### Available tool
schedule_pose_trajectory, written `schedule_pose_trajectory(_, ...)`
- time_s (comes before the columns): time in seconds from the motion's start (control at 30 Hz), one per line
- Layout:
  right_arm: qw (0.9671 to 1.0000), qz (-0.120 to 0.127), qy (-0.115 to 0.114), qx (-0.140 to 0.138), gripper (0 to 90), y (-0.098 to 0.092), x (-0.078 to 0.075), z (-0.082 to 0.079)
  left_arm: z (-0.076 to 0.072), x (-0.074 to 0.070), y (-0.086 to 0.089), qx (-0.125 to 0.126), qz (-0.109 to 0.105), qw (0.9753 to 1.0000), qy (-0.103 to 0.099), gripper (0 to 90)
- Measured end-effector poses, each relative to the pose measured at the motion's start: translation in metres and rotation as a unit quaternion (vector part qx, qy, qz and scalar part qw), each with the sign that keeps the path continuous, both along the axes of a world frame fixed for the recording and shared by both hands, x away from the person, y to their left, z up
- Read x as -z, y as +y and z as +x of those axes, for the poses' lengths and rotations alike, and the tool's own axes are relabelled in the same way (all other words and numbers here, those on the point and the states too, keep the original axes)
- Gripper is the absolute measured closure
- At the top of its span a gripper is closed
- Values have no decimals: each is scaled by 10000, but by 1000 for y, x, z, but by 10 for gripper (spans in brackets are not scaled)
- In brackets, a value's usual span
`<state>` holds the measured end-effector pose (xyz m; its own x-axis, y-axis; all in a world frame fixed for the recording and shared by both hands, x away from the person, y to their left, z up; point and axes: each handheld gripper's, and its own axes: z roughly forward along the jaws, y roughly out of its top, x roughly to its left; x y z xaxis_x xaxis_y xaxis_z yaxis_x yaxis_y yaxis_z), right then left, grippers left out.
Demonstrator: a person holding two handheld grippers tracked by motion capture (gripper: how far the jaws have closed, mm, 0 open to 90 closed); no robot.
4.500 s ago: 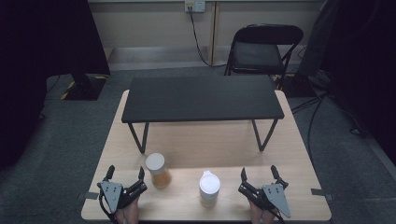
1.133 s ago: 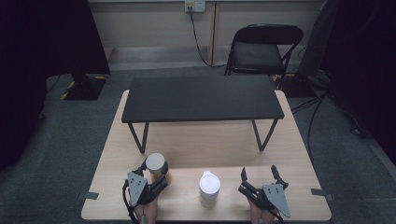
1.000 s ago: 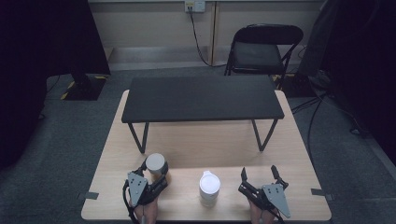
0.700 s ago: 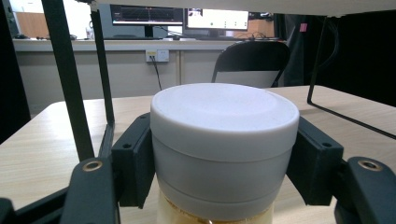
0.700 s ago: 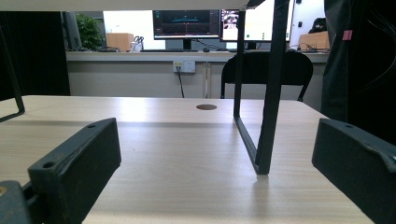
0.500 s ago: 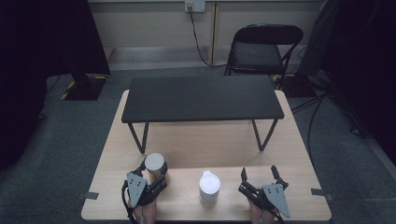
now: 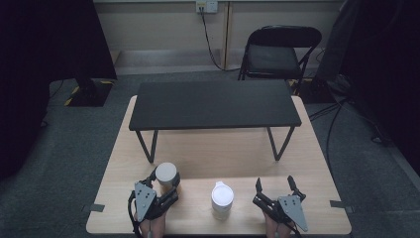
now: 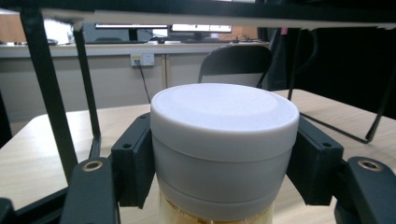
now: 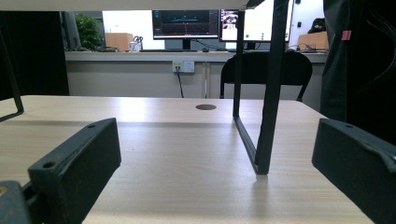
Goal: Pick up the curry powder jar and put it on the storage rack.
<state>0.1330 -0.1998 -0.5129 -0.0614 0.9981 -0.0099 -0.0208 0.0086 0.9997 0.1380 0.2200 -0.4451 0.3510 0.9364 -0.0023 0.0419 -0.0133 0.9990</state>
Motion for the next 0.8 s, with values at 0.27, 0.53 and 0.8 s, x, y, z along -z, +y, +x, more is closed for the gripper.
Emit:
schedule_pose_trajectory(0.27, 10000, -3, -2, 13, 0, 0, 0, 0, 1, -13, 4, 197, -3, 9998, -38, 336)
schedule_pose_trajectory(0.53, 10000, -1, 0, 10, 0, 0, 0, 0, 7, -22, 4, 352, 32, 9994, -55, 337)
schedule_pose_trajectory(0.8, 10000, 2, 0, 21, 0, 1, 0, 0, 12, -33, 9, 505, 94, 9986, -114, 337)
